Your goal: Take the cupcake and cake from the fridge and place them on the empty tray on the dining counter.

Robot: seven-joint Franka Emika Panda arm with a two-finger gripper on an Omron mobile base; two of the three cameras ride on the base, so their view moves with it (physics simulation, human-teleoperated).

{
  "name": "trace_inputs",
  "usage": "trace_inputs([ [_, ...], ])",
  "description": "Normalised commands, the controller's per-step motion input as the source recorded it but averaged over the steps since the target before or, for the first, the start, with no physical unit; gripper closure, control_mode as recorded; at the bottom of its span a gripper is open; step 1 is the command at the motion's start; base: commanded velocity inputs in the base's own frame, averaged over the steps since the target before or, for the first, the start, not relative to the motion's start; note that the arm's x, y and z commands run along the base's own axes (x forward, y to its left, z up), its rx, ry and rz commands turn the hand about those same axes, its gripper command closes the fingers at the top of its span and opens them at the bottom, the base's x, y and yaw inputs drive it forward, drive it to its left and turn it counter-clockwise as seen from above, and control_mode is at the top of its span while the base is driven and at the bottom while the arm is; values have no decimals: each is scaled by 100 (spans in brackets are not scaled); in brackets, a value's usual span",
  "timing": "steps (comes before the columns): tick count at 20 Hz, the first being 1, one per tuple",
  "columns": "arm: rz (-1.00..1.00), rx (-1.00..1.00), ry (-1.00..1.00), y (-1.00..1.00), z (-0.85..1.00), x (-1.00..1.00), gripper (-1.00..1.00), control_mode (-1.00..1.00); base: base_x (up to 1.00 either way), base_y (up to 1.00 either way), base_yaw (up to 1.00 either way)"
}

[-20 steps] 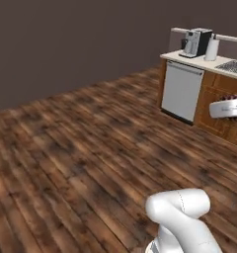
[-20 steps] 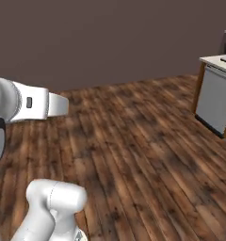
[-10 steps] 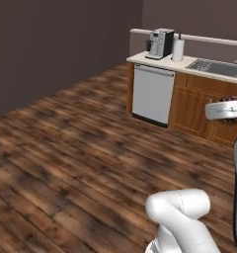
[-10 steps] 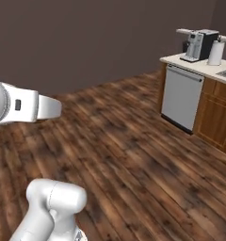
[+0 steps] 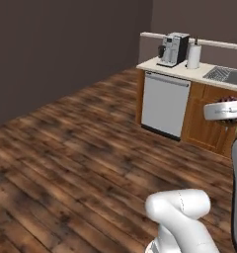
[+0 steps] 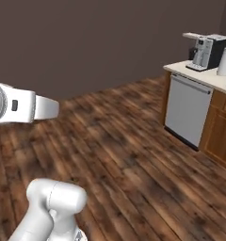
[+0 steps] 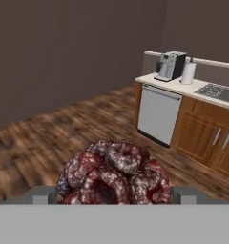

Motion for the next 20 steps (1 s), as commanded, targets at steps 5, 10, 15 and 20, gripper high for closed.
trace_inputs([
  [5,0,0,0,0,0,0,100,100,100,-5,9],
  [10,0,0,0,0,0,0,100,100,77,8,-56],
  [15,0,0,0,0,0,0,100,100,29,24,-99],
  [20,0,0,0,0,0,0,100,100,80,88,-62],
])
